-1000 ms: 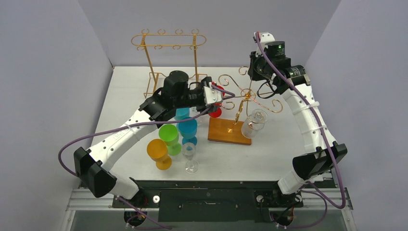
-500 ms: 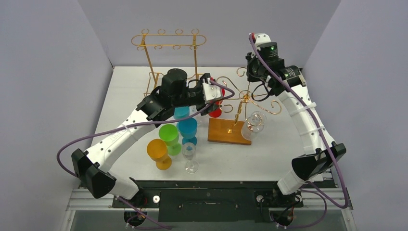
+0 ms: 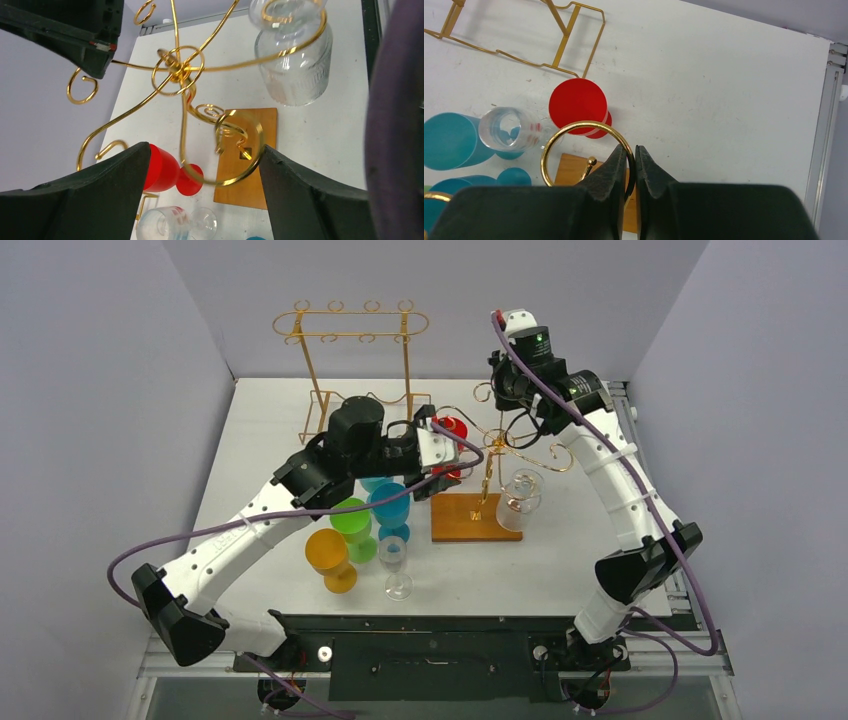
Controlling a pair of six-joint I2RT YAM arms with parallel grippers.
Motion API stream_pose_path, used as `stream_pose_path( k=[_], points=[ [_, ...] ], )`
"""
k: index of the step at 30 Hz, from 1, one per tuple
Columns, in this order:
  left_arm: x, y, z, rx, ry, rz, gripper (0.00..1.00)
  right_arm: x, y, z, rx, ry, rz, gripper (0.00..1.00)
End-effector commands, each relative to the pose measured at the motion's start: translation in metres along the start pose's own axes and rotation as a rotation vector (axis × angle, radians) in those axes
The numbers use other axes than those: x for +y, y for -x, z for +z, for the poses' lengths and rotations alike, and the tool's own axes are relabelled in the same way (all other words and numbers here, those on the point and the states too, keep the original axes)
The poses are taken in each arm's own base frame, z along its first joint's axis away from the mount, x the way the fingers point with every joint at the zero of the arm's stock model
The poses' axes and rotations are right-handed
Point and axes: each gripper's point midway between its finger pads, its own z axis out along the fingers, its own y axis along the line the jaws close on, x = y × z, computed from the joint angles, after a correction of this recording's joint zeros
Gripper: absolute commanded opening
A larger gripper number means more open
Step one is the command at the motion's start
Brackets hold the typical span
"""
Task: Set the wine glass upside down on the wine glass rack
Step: Adjust the wine rack at the center of the board.
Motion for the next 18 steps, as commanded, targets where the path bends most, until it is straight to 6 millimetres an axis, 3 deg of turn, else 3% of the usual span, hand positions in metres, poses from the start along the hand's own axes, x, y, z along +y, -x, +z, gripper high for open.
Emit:
stream_pose_path(
  k=[1,5,9,13,18],
  points=[
    [-0.016,0.016,-0.014,-0.043,-0.029,0.009,0.77,0.002,0.049,-0.01,-0.169,-0.019,0.057,0.0],
    [-0.02,0.008,-0.017,-0.03,-0.019,0.026,0.8,0.004,0.051,-0.01,-0.174,-0.017,0.061,0.0],
    [-0.009,0.016,-0.012,-0.047,0.033,0.025,0.8,0.004,0.051,-0.01,-0.176,-0.021,0.062,0.0],
    [0.016,0.022,-0.001,-0.048,0.126,0.004,0.73,0.0,0.051,-0.013,-0.181,-0.04,0.064,0.0],
    [0.029,0.017,0.009,-0.009,0.158,0.006,0.61,-0.011,0.05,-0.019,-0.193,-0.071,0.071,0.0]
  ],
)
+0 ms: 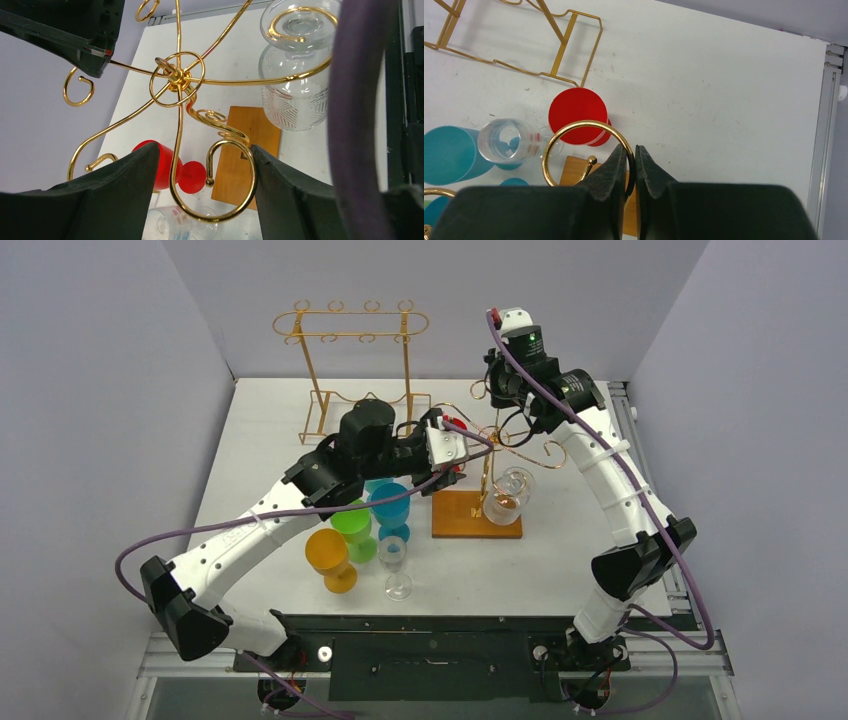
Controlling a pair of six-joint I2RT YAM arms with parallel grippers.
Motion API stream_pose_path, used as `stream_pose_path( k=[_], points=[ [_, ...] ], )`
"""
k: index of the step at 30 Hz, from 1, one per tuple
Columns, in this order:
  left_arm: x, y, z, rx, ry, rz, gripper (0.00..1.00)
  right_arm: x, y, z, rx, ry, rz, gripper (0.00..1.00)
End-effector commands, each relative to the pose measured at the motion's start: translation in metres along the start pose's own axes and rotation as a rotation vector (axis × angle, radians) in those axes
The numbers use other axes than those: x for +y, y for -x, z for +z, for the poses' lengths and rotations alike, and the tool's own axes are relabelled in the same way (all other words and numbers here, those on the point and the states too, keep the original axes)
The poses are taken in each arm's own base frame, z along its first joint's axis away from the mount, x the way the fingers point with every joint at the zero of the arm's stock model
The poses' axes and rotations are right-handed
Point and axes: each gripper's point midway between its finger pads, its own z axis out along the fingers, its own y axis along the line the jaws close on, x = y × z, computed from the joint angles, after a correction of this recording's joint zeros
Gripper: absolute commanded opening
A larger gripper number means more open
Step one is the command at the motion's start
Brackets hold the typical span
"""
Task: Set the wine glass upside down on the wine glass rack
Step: Adjust the wine rack at the center of the board.
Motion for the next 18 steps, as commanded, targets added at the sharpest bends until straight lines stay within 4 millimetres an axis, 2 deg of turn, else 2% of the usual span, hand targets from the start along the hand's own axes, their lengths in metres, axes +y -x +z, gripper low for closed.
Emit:
stream_pose_path(
  k=[1,10,18],
  points=[
    [0.029,0.022,0.003,-0.029,0.108,0.013,0.59,-0.019,0.046,-0.03,-0.186,-0.057,0.061,0.0],
    [0.05,0.019,0.012,-0.012,0.164,0.023,0.48,-0.049,0.043,-0.043,-0.209,-0.12,0.095,0.0],
    [0.082,0.014,0.028,0.002,0.194,0.02,0.46,-0.071,0.03,-0.046,-0.199,-0.152,0.126,0.0]
  ],
)
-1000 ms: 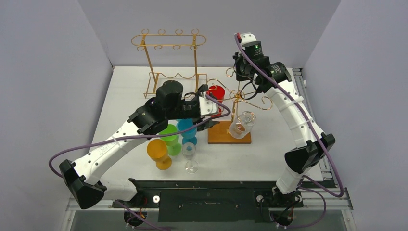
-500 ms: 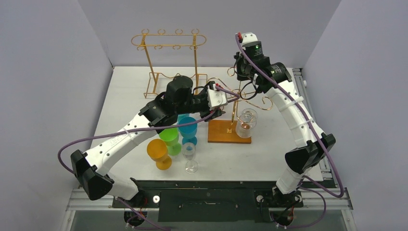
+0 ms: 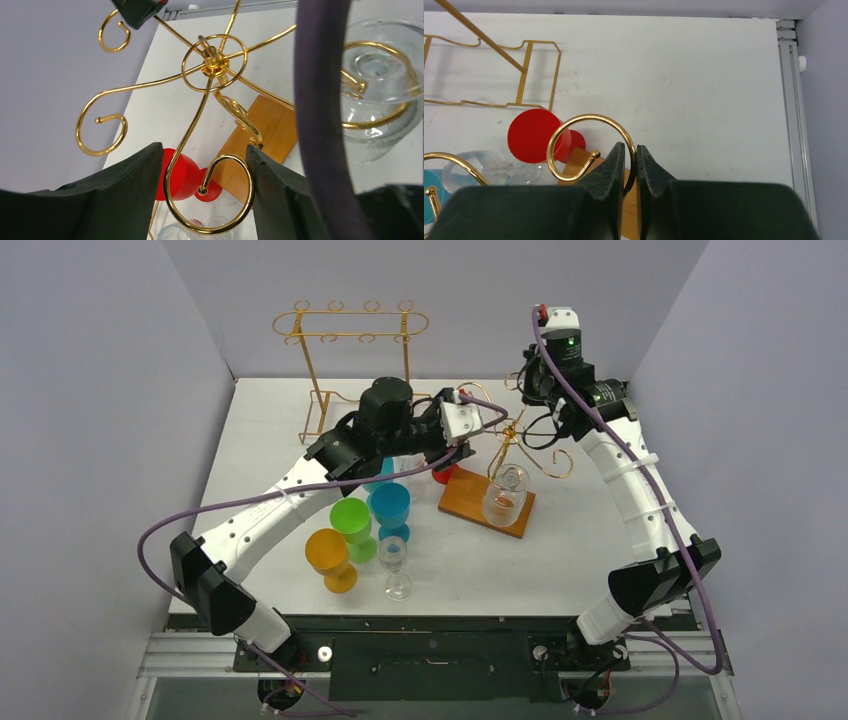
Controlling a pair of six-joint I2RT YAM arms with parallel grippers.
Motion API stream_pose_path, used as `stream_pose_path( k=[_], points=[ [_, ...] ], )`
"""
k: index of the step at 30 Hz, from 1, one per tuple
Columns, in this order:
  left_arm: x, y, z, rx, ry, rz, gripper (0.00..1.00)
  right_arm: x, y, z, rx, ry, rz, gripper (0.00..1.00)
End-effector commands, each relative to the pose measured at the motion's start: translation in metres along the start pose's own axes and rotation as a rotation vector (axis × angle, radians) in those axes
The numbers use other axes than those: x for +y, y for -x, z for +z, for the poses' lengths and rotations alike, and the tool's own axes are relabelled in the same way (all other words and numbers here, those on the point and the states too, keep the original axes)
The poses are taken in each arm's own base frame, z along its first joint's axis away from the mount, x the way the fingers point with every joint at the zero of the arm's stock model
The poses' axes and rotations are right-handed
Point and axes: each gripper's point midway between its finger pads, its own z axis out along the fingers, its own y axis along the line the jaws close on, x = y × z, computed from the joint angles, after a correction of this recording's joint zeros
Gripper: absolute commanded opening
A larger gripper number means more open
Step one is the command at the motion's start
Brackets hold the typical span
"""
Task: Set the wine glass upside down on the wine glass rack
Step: Adjust the wine rack at the center of the board.
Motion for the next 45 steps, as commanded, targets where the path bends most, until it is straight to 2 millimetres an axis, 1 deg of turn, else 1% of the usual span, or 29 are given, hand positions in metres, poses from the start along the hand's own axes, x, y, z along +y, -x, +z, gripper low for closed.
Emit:
stream_pose_path(
  k=[1,6,14,18,22,26,29,33,37,40,43,45],
  points=[
    [0.05,0.022,-0.001,-0.035,0.158,0.043,0.46,-0.018,0.033,-0.027,-0.142,-0.019,0.022,0.0],
    [0.061,0.023,0.013,-0.034,0.161,0.059,0.46,-0.026,0.03,-0.027,-0.139,-0.035,0.027,0.0],
    [0.088,0.026,0.033,-0.043,0.189,0.068,0.45,-0.044,0.028,-0.032,-0.147,-0.074,0.048,0.0],
    [0.094,0.028,0.042,-0.048,0.19,0.069,0.45,-0.056,0.023,-0.033,-0.14,-0.099,0.059,0.0],
    [0.101,0.022,0.053,-0.034,0.203,0.068,0.45,-0.065,0.02,-0.035,-0.14,-0.122,0.072,0.0],
    [0.107,0.023,0.058,-0.038,0.22,0.061,0.46,-0.069,0.016,-0.034,-0.133,-0.135,0.079,0.0],
    [0.112,0.027,0.058,-0.047,0.232,0.054,0.5,-0.07,0.009,-0.03,-0.117,-0.14,0.084,0.0],
    [0.117,0.028,0.059,-0.046,0.246,0.055,0.53,-0.07,-0.001,-0.025,-0.1,-0.142,0.097,0.0],
    [0.12,0.027,0.061,-0.035,0.257,0.05,0.63,-0.075,-0.012,-0.022,-0.078,-0.158,0.104,0.0],
    [0.12,0.031,0.059,-0.044,0.256,0.038,0.71,-0.079,-0.013,-0.023,-0.078,-0.163,0.116,0.08],
    [0.116,0.036,0.051,-0.048,0.244,0.034,0.78,-0.082,-0.008,-0.027,-0.091,-0.158,0.127,0.18],
    [0.113,0.039,0.044,-0.05,0.242,0.033,0.85,-0.083,-0.003,-0.03,-0.098,-0.147,0.132,0.24]
  ],
)
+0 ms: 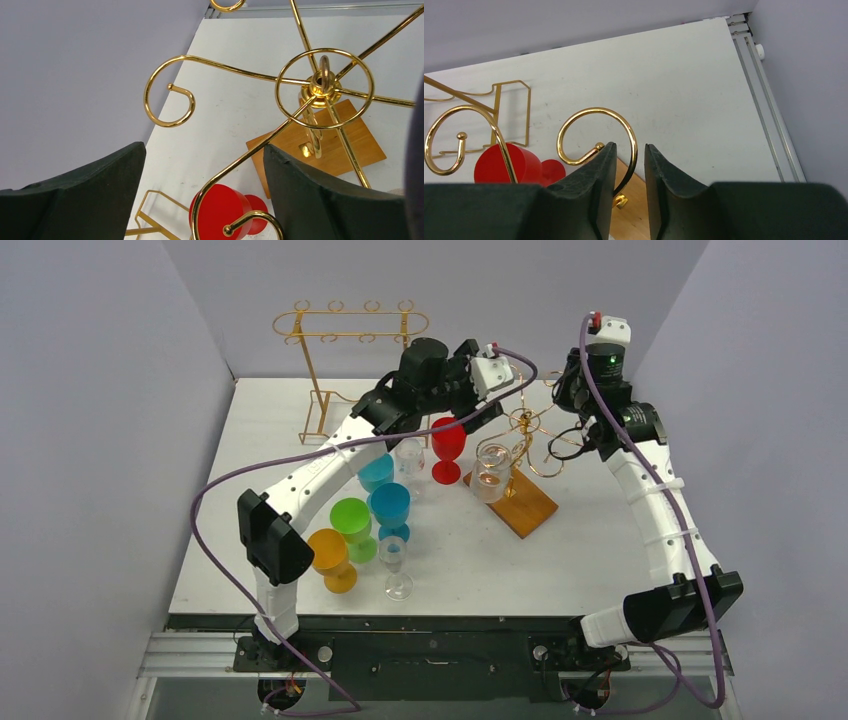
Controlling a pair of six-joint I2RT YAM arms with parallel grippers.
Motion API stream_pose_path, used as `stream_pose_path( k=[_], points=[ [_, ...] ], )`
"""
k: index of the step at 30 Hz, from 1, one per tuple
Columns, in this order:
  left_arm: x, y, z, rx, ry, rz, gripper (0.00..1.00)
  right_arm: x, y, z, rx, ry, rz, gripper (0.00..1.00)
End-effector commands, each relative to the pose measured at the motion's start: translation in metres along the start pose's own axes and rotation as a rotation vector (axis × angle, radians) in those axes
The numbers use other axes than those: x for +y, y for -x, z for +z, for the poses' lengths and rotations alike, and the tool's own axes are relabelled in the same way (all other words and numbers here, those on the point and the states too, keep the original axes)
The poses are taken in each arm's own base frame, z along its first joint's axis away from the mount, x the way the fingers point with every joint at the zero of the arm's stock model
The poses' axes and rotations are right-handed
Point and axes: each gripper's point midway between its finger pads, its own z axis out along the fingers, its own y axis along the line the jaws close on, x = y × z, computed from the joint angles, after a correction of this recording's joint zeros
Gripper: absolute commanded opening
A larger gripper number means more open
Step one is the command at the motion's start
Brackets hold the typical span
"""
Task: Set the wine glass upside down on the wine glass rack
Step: Adjust the wine rack at the center of the board.
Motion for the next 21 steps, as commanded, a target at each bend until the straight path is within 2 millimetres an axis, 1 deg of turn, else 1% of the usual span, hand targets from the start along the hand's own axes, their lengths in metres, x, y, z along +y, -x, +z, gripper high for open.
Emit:
stream_pose_path(
  k=[1,4,8,10,15,19,21],
  points=[
    [0.036,0.044,-0.035,-0.085,0.126,0.025,0.88,-0.008,0.006,-0.021,0.006,0.026,-0.039,0.29],
    [0.037,0.05,-0.045,-0.069,0.14,0.032,0.97,-0.001,0.014,-0.023,0.005,0.074,-0.033,0.37],
    [0.036,0.055,-0.059,-0.056,0.143,0.02,0.99,0.006,0.023,-0.027,-0.003,0.117,-0.021,0.43],
    [0.034,0.053,-0.062,-0.048,0.142,0.014,0.97,0.008,0.026,-0.027,-0.005,0.126,-0.02,0.46],
    [0.033,0.051,-0.055,-0.05,0.146,0.007,0.96,0.008,0.023,-0.02,0.016,0.123,-0.027,0.45],
    [0.039,0.062,-0.047,-0.084,0.155,-0.019,0.96,0.002,0.017,-0.012,0.033,0.1,-0.03,0.43],
    [0.043,0.073,-0.047,-0.11,0.154,-0.035,0.96,0.0,0.014,-0.007,0.041,0.095,-0.029,0.42]
  ],
)
